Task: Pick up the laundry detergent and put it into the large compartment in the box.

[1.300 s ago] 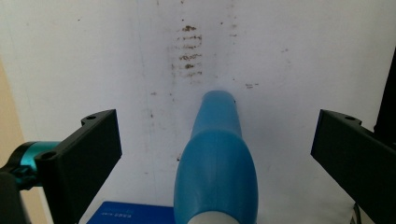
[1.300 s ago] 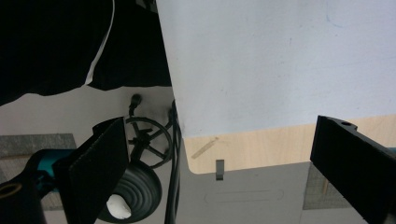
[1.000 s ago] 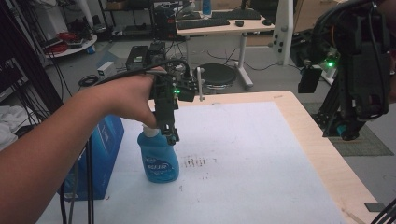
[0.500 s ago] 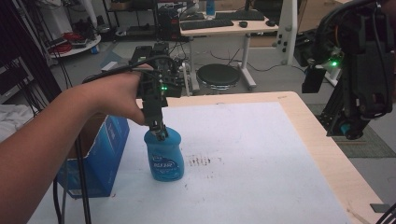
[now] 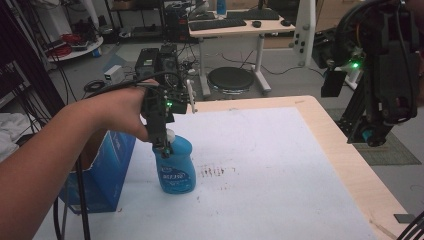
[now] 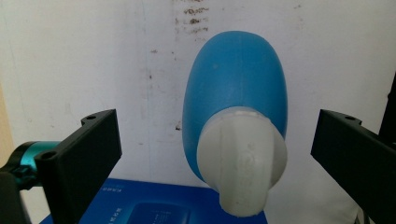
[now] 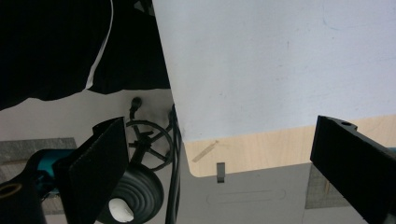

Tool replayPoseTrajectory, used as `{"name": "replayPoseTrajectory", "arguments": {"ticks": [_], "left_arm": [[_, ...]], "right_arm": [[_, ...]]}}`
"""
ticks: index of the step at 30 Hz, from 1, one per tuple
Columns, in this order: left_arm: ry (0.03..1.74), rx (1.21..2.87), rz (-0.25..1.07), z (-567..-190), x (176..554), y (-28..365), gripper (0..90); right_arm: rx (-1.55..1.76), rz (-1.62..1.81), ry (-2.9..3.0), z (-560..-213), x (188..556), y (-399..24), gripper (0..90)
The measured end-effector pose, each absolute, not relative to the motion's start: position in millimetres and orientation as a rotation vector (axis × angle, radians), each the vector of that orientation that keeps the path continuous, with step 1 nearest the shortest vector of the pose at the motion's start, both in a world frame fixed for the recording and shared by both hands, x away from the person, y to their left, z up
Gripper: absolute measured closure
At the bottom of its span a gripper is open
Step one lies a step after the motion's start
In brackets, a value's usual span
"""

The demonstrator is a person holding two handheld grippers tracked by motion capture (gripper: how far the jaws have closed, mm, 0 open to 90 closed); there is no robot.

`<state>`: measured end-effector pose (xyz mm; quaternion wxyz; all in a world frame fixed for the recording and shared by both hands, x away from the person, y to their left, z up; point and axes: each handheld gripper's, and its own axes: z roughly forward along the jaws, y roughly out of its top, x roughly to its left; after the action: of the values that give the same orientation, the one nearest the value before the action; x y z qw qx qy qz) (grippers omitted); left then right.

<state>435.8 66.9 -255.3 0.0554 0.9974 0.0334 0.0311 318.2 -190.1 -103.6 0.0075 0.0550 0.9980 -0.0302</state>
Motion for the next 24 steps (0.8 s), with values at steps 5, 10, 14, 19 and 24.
{"name": "replayPoseTrajectory", "arguments": {"ticks": [5, 10, 14, 19, 24], "left_arm": [[0.102, 3.028, 0.075, -260, 437, 68, 1.6], [0.097, 3.042, 0.082, -269, 439, 69, 1.6], [0.083, 3.051, 0.076, -275, 439, 69, 1.6], [0.072, 3.056, 0.089, -281, 440, 69, 1.6], [0.072, 3.061, 0.091, -286, 440, 68, 1.6]], "right_arm": [[0.177, -0.096, 3.124, -105, 319, -190, 3.7], [0.182, -0.099, 3.125, -107, 320, -188, 3.7], [0.185, -0.101, 3.129, -109, 319, -187, 3.7], [0.181, -0.094, 3.134, -110, 321, -186, 3.7], [0.192, -0.098, 3.132, -108, 320, -185, 3.7]]}}
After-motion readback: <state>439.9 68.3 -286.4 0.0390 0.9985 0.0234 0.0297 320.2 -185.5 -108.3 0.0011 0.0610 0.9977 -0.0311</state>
